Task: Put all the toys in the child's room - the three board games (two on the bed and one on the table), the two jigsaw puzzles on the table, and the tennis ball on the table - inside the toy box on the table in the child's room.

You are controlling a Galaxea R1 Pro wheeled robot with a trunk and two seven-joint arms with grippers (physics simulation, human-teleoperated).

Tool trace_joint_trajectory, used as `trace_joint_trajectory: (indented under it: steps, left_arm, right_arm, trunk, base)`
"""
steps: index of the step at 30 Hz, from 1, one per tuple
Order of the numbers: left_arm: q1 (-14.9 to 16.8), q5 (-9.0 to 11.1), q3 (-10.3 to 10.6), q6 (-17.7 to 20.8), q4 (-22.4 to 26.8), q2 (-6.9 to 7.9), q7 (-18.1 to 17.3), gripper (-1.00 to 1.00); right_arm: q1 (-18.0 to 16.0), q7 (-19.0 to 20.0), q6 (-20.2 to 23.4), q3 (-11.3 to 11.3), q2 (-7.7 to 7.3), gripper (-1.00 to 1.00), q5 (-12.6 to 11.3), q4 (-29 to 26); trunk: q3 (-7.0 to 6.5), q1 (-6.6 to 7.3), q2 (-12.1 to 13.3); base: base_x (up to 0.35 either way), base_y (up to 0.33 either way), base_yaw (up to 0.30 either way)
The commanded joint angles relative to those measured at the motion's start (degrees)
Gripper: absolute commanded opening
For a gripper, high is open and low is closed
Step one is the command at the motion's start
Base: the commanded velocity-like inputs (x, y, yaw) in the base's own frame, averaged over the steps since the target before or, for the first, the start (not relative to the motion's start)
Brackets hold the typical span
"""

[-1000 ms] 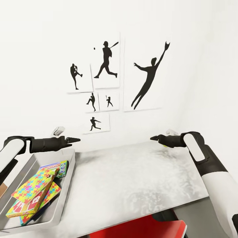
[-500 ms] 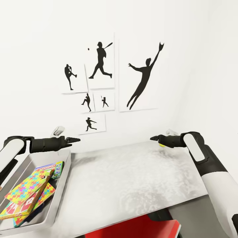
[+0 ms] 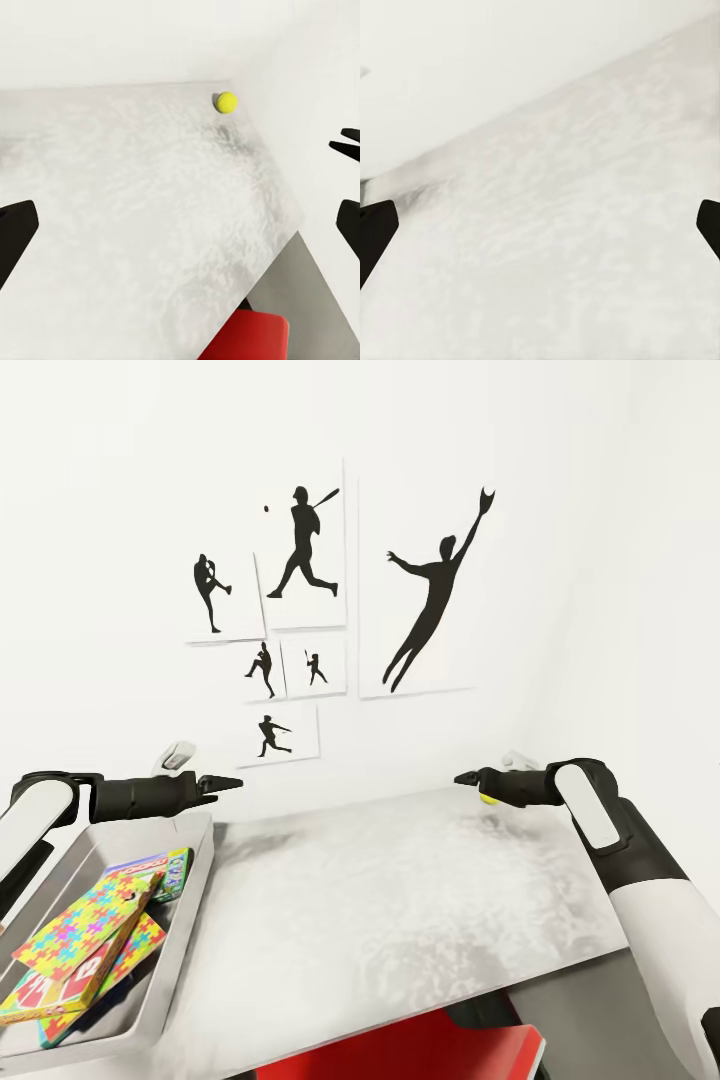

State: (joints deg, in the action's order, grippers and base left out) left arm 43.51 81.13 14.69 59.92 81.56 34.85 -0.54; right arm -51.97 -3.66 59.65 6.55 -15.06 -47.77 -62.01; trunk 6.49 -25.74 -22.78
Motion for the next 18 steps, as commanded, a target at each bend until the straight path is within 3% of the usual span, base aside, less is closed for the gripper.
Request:
trace_joint_trajectory:
  steps: [1,18]
  left_arm:
    - [0.08,0.00,0.08,0.08,0.01,0.05,-0.04,1.00]
    - [0.08,0.00,-0.01,0.08,0.01,0.05,-0.08,1.00]
  right_arm:
    - [-0.06,-0.38,0.11,0.13,-0.05,1.00,-0.39,-0.04]
    - [-0.06,-0.42,0.04,0.01,-0.13,1.00,-0.38,-0.04]
  trunk:
    - [0.13,-0.04,-0.13]
    - [0.13,-0.04,-0.13]
  base:
    - [0.000,0.000,0.000]
    - [0.000,0.000,0.000]
